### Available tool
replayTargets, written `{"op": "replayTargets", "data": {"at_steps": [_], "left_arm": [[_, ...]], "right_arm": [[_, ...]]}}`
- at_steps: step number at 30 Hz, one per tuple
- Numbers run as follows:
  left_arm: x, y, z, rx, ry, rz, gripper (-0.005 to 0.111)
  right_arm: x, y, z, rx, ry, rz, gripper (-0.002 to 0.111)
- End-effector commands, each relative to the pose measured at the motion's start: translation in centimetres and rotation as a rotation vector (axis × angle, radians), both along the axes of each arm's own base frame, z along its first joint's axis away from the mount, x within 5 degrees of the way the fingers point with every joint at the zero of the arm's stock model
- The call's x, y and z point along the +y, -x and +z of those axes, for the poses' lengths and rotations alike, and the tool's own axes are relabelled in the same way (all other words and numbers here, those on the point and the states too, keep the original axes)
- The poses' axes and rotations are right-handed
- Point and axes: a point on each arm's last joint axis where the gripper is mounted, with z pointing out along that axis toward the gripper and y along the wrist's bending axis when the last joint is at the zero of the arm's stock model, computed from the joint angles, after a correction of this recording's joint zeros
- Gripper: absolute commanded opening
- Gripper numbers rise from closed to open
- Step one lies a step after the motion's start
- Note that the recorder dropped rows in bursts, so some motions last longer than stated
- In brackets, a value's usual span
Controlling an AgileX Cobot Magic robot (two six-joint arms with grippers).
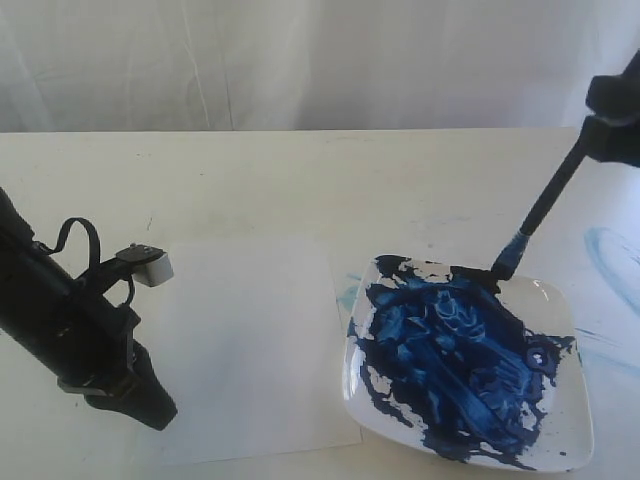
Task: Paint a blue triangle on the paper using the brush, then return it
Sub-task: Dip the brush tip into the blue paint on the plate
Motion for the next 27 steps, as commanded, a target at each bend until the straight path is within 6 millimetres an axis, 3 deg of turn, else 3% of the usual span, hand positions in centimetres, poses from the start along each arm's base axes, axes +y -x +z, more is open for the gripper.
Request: {"op": "replayTargets", "data": {"at_steps": [1, 7, 19, 27], "left_arm": [[-0.1, 0.2, 0.0, 0.013, 0.011, -0.005, 0.0], [-0.1, 0.2, 0.0, 0.013, 0.011, -0.005, 0.0], [-0.1, 0.2, 0.0, 0.009, 0.01, -0.003, 0.0], [-0.1, 0.2, 0.0, 0.009, 0.01, -0.003, 0.0]], "right_arm": [[1.1, -0.7, -1.4, 0.052, 0.054, 0.135, 0.0], [1.1, -2.8, -3.9, 0.098, 0.196, 0.137, 0.0], [0.8, -4.2, -6.0, 0.174, 0.24, 0.098, 0.0], [0.8, -4.4, -5.3, 0.136, 0.195, 0.076, 0.0]]}}
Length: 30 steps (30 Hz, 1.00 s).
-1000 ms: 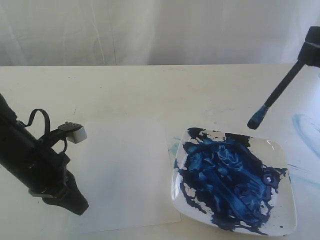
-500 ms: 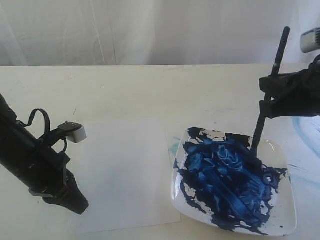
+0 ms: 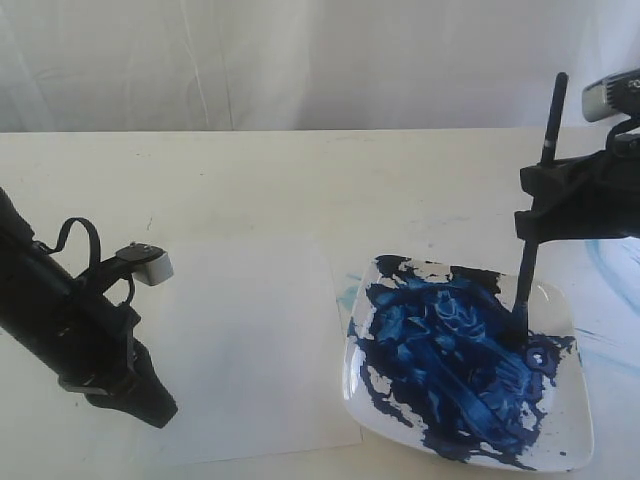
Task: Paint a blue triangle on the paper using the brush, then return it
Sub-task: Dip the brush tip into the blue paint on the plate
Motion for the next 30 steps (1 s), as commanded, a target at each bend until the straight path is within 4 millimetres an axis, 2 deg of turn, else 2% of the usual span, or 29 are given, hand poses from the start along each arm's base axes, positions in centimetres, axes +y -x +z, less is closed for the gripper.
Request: {"op": "replayTargets", "data": {"at_steps": [1, 10, 30], "left_arm": [[-0.1, 0.3, 0.0, 0.019, 0.012, -0.005, 0.0], [-0.1, 0.3, 0.0, 0.019, 0.012, -0.005, 0.0], [-0.1, 0.3, 0.0, 0.018, 0.012, -0.004, 0.0]], "right_arm": [[-0.2, -0.2, 0.6, -0.029, -0.051, -0.039, 0.0], [-0.1, -0.2, 1.8, -0.147, -0.062, -0.019, 0.0], [-0.1, -0.7, 0.6, -0.065, -0.082, -0.044, 0.0]]}}
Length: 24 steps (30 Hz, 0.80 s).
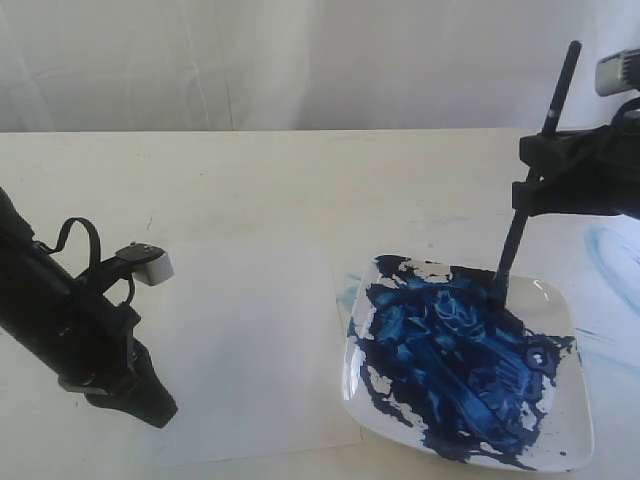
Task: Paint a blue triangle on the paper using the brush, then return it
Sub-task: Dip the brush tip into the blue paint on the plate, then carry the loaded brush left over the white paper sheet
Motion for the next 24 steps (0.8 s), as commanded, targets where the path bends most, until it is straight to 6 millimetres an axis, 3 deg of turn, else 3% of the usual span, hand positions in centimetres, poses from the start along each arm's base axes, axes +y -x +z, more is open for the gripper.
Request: {"op": "replayTargets", "data": {"at_steps": [1, 13, 24], "left_arm": [[-0.1, 0.3, 0.0, 0.018, 0.012, -0.004, 0.0], [-0.1, 0.3, 0.0, 0.018, 0.012, -0.004, 0.0], [0.2, 0.3, -0.2, 0.01, -0.034, -0.012, 0.0]], "right_arm": [[-0.2, 0.0, -0.3, 0.026, 0.018, -0.008, 0.0], [0.0, 0.4, -0.4, 0.061, 0.01, 0.021, 0.0], [-0.4, 3.7, 4.3, -0.139, -0.032, 0.032, 0.0]]}}
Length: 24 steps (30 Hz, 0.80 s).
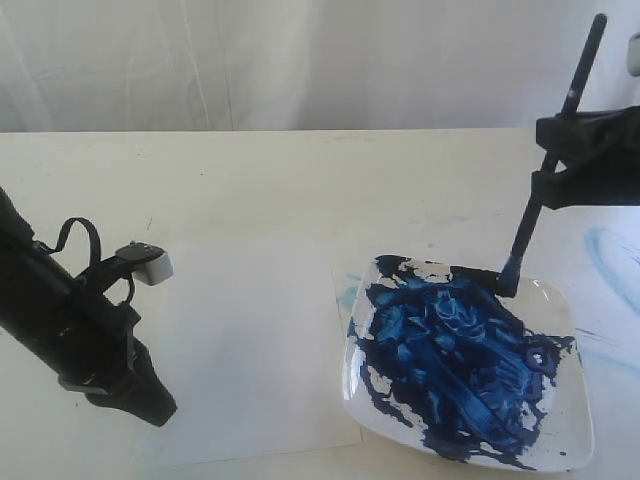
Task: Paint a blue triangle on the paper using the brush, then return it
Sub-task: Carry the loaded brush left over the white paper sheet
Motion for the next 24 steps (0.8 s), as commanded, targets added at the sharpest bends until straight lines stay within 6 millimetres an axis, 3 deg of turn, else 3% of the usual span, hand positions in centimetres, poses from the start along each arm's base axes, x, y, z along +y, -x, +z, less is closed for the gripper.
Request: {"op": "replayTargets", "data": {"at_steps": [1, 11, 24], "left_arm": [[0.3, 0.4, -0.3, 0.027, -0.049, -0.008, 0.0], [0.7, 0.2, -1.0, 0.042, -0.107, 0.01, 0.0], [0.2, -0.4, -2.4, 0.06, -0.077, 0.031, 0.0]], "right_arm": [[0.1, 1.4, 1.7, -0.08, -0.045, 0.047, 0.0], [2.4, 2.6, 2.5, -0.111, -0.216, 0.362, 0.0], [4.9, 1.7, 1.0, -0.04, -0.323, 0.487, 0.0]]}}
